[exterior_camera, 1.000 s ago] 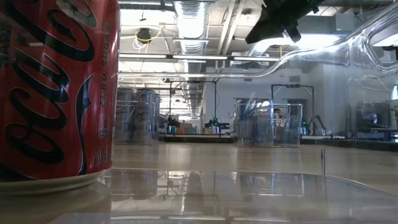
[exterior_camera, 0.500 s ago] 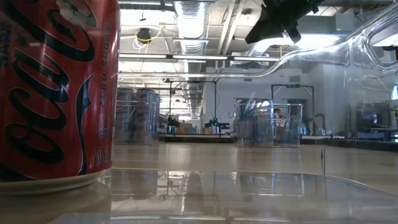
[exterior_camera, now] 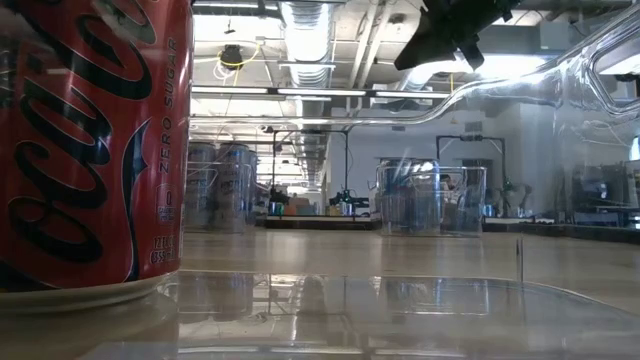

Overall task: Sort soda cans
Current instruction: Put the top left red and black soda can into the bottom transparent bin, then put the right red and black soda can into the bottom transparent bin

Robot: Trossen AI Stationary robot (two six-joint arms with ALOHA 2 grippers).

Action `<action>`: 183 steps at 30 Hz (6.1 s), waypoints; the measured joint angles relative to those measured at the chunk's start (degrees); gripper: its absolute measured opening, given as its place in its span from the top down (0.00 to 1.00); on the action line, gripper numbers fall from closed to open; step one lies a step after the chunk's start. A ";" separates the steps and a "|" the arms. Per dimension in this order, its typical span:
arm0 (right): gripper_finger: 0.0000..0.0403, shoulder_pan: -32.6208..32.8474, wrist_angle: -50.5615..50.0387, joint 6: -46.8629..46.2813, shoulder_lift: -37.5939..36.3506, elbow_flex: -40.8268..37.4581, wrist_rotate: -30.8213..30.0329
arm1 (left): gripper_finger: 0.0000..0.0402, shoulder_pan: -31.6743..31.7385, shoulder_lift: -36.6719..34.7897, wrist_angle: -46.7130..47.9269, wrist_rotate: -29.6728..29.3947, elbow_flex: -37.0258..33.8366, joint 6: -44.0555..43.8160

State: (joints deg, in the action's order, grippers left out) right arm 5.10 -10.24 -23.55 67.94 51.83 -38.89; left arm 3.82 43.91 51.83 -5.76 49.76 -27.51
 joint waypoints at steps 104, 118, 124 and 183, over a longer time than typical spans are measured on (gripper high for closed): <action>0.92 22.51 0.49 -1.97 -3.58 1.03 -22.69 | 0.28 -31.80 57.08 -23.04 -4.50 36.85 29.64; 0.92 20.34 -1.10 -1.46 -3.56 1.03 -22.71 | 0.25 -31.80 63.10 -16.31 -4.72 41.59 25.45; 0.92 18.24 -1.55 -1.50 -3.56 1.03 -22.69 | 0.23 -31.54 63.07 -16.22 -4.71 41.59 20.84; 0.92 18.95 -23.76 -12.70 -5.11 4.26 5.30 | 0.09 -37.09 41.97 -8.25 -21.48 37.40 18.27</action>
State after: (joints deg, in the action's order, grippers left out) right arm 24.05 -33.99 -36.25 62.83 56.09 -33.59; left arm -33.28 85.88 43.59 -27.24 87.16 -9.23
